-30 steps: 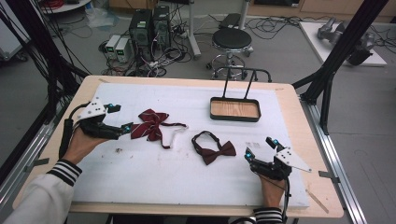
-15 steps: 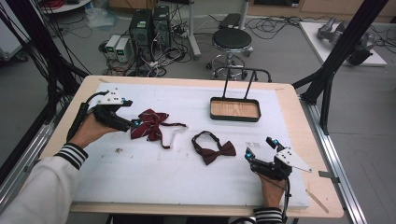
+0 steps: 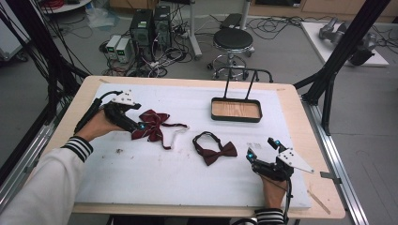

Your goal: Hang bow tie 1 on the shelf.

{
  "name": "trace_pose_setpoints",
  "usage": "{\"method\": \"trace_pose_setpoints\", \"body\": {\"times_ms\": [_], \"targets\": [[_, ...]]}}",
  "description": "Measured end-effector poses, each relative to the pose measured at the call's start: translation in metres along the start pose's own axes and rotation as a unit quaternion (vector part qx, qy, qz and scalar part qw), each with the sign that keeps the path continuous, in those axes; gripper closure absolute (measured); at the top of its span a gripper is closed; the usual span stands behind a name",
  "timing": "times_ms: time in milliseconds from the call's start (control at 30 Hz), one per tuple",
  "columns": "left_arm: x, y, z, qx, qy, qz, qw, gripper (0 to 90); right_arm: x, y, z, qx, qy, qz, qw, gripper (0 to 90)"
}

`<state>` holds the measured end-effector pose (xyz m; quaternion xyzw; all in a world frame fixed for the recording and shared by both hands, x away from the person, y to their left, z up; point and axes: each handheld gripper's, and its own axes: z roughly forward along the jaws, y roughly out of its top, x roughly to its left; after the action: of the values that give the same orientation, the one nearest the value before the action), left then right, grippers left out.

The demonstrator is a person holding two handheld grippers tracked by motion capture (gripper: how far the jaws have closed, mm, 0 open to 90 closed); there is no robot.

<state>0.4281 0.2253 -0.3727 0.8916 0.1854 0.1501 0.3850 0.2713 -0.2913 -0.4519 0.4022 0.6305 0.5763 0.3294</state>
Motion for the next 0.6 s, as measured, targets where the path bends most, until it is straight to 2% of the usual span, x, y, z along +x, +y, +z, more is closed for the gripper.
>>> {"method": "trace_pose_setpoints", "body": {"times_ms": [67,133,267,367,600], "targets": [[0.002,-0.001,-0.001,0.002,-0.001,-0.001,1.0,15.8,0.0,0.0,0.0,0.0,0.0,0.001,1.0,9.8],[0.006,0.001,-0.003,0.02,0.002,0.003,0.9998,15.8,0.0,0.0,0.0,0.0,-0.001,0.001,1.0,9.8],[0.011,0.008,-0.004,0.016,-0.001,0.009,0.9998,16.3,0.0,0.0,0.0,0.0,-0.002,0.0,1.0,9.8],[0.013,0.011,0.001,0.033,-0.004,0.021,0.9992,16.4,0.0,0.0,0.0,0.0,-0.001,0.0,1.0,9.7],[0.014,0.019,0.021,0.06,-0.031,0.05,0.9965,17.6,0.0,0.0,0.0,0.001,-0.001,0.003,1.0,9.7]]}}
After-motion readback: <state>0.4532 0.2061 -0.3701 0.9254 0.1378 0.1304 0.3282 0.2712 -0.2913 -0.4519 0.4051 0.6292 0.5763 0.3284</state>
